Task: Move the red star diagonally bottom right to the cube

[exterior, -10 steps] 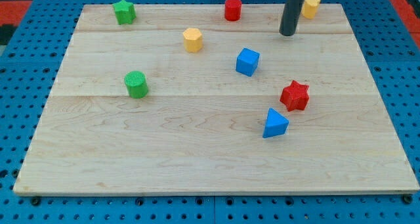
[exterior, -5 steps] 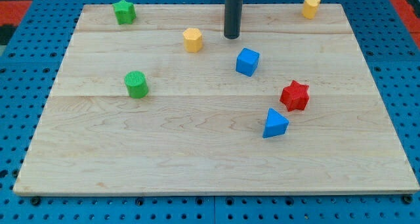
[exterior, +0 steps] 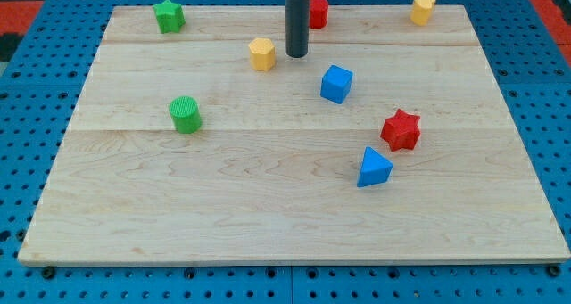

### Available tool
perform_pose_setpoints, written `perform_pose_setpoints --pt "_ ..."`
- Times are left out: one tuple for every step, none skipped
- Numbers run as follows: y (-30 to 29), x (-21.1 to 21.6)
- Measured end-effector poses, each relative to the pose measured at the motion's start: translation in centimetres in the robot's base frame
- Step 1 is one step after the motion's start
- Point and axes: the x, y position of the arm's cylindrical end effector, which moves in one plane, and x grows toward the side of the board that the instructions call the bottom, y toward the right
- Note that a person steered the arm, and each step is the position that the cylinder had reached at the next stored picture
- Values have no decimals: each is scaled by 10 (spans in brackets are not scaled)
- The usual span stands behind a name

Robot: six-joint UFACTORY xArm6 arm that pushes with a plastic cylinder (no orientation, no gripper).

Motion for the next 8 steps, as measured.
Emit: perform_pose_setpoints --pt "0 8" --pt "34 3" --pt "115 4" --pt "185 50" --pt "206 109" --pt "176 153" --pt "136 183" --pt "94 184"
